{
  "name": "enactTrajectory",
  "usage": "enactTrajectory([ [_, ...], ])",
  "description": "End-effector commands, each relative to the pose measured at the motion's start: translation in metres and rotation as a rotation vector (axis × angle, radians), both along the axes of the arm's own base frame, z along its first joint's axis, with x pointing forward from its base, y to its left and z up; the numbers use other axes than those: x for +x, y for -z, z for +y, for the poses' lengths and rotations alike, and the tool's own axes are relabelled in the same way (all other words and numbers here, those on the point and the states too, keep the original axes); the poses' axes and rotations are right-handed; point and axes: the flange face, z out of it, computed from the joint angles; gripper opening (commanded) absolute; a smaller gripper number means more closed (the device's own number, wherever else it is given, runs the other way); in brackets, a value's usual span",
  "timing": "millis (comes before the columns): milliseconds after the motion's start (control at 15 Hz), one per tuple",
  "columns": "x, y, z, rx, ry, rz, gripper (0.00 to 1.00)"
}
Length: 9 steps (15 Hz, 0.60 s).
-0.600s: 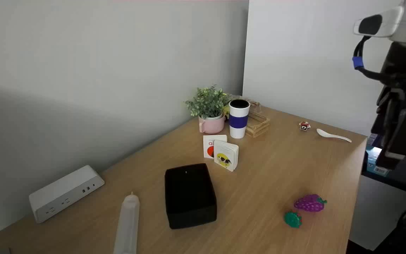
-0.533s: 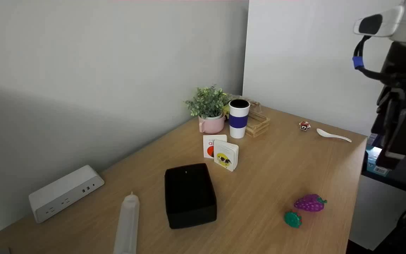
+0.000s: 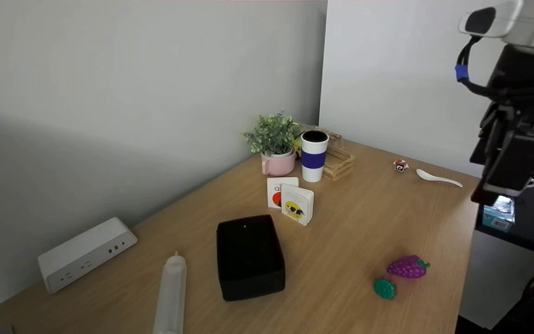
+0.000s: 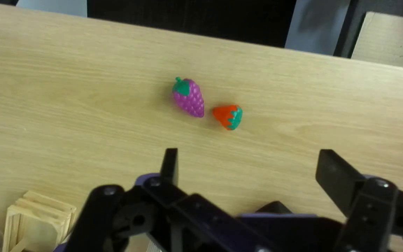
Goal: Place the two small books inside the black box
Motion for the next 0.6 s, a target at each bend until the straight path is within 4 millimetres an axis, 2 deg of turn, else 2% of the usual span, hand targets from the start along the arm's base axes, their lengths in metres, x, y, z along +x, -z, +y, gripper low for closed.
enactTrajectory([
  [0,0.029,-0.004,-0.020,-0.020,0.027,-0.123,1.00],
  [267,0.065,0.005,-0.051,-0.067,0.070,-0.245,1.00],
  [533,0.103,0.039,-0.080,-0.044,0.163,-0.300,1.00],
])
